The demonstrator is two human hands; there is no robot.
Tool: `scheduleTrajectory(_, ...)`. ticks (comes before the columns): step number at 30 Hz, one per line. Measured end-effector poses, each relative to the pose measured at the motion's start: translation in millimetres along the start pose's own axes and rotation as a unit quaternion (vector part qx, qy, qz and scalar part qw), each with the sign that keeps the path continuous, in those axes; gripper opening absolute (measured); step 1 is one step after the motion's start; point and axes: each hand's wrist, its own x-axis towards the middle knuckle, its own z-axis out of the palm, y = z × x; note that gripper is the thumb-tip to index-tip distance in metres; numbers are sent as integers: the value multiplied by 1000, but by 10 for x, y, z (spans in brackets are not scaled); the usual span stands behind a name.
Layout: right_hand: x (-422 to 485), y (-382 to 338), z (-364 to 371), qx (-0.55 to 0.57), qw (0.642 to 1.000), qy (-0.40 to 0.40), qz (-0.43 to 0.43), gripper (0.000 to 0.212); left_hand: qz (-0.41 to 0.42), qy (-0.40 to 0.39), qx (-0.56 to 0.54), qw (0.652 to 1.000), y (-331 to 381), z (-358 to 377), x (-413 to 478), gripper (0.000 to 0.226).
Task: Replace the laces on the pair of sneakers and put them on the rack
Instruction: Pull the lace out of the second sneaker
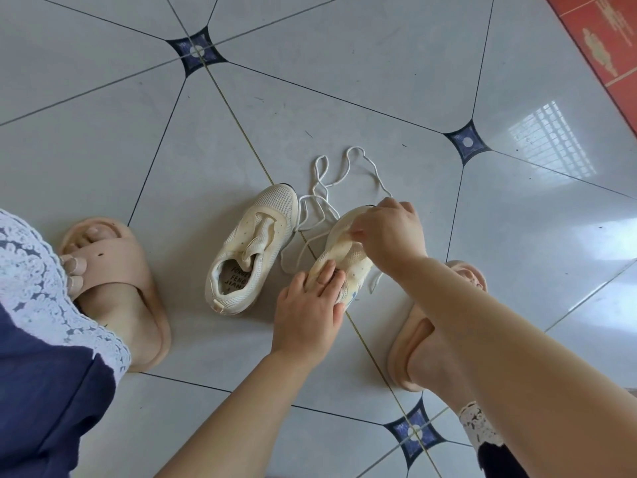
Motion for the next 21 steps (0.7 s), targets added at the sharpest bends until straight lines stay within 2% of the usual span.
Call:
scheduleTrajectory(1,16,21,-55,89,993,19,71,15,0,3,-2,1000,-11,4,-7,45)
scheduleTrajectory(2,58,76,-146,201,964,52,166,15,-1,4,-5,1000,-20,10,-10,45)
scheduleTrajectory(4,160,281,-376,399,836,171,335,18,-3,-3,-7,1000,-28,7,-17,44)
scheduleTrajectory(5,164,369,-469,444,778,214,390,15,-4,-10,-8,1000,-29,7,-19,44)
scheduleTrajectory(6,149,438,-508,455,746,232,427,10,-6,-18,-12,1000,-29,9,-17,43)
scheduleTrajectory(7,134,468,-502,445,741,223,450,8,-6,-22,-16,1000,-26,8,-14,43)
scheduleTrajectory(8,116,479,-450,427,756,197,455,10,-5,-16,-17,1000,-20,10,-10,43)
scheduleTrajectory(9,90,470,-377,401,786,152,445,15,-5,-8,-16,1000,-15,9,-8,43)
scheduleTrajectory(10,77,457,-287,353,831,96,419,21,-6,-2,-14,1000,-10,4,-6,43)
scheduleTrajectory(12,54,370,-164,211,922,18,324,36,-4,2,-12,1000,-5,-2,6,44)
scheduleTrajectory(14,25,227,-95,123,974,4,189,56,2,6,-8,1000,-12,5,-3,44)
scheduleTrajectory(15,9,154,-51,94,989,9,116,57,2,6,-5,1000,-13,9,-9,45)
scheduleTrajectory(17,-3,43,18,23,1000,6,14,37,-2,5,4,1000,-6,13,-6,45)
scheduleTrajectory(19,-2,12,37,-54,998,6,-38,18,-1,9,4,1000,-2,22,4,46)
scheduleTrajectory(21,28,2,-7,-96,993,2,-69,16,2,16,6,1000,-12,31,-10,46)
